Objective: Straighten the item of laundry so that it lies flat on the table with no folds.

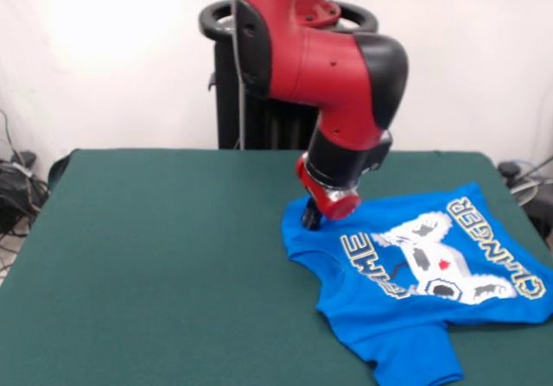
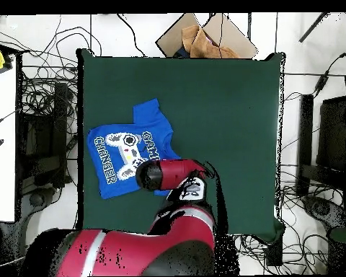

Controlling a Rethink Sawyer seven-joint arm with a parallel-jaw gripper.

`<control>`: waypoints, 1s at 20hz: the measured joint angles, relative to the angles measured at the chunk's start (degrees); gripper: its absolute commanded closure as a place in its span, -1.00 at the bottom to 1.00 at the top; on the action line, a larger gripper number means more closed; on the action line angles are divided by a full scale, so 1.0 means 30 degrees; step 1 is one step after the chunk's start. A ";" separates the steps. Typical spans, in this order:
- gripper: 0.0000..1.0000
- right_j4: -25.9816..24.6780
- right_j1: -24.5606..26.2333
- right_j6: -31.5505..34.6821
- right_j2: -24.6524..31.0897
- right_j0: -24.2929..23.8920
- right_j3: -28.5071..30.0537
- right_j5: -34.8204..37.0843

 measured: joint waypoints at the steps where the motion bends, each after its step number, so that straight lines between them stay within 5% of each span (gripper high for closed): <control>1: 1.00 0.0000 -0.0116 0.0000 0.0306 -0.0443 0.0138 0.0048; 9: 1.00 -0.0428 -0.1129 0.0000 0.1841 -0.2605 0.2505 0.0032; 20: 1.00 -0.1744 -0.0911 0.0000 0.2050 -0.2306 0.5302 0.0032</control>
